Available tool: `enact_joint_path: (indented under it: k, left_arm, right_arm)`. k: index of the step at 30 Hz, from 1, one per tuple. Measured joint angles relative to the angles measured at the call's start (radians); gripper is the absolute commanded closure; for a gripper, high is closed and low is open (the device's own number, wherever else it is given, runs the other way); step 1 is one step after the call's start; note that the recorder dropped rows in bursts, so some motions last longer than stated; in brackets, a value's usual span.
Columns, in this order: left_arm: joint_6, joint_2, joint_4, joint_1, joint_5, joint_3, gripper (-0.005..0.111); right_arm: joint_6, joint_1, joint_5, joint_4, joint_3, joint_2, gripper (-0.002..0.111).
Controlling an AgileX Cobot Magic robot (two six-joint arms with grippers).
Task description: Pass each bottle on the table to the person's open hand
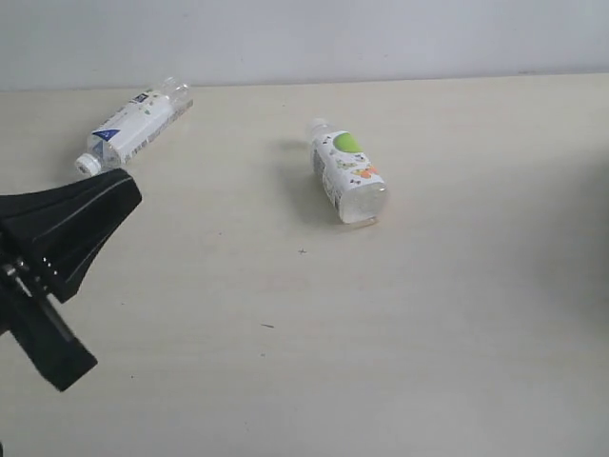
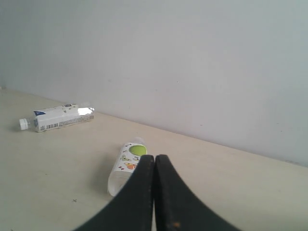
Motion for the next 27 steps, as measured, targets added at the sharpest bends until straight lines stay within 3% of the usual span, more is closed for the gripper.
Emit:
enact_joint_path:
  k: [4, 11, 17, 27]
  left_arm:
    - [0.000, -0.063, 0.020, 0.000, -0.026, 0.070, 0.106]
    - [-0.016, -0.200, 0.129, 0.000, 0.069, 0.072, 0.106]
    - [-0.049, -0.205, 0.240, 0.000, 0.117, 0.072, 0.106]
    - [-0.081, -0.205, 0.273, 0.000, 0.131, 0.072, 0.106]
  right_arm:
    - [0.000, 0.000, 0.000, 0.000, 0.000, 0.000, 0.108]
    - [0.000, 0.000, 0.000, 0.000, 0.000, 0.000, 0.108]
    - [0.000, 0.000, 0.000, 0.000, 0.000, 0.000, 0.108]
    - [0.000, 0.000, 0.000, 0.000, 0.000, 0.000, 0.108]
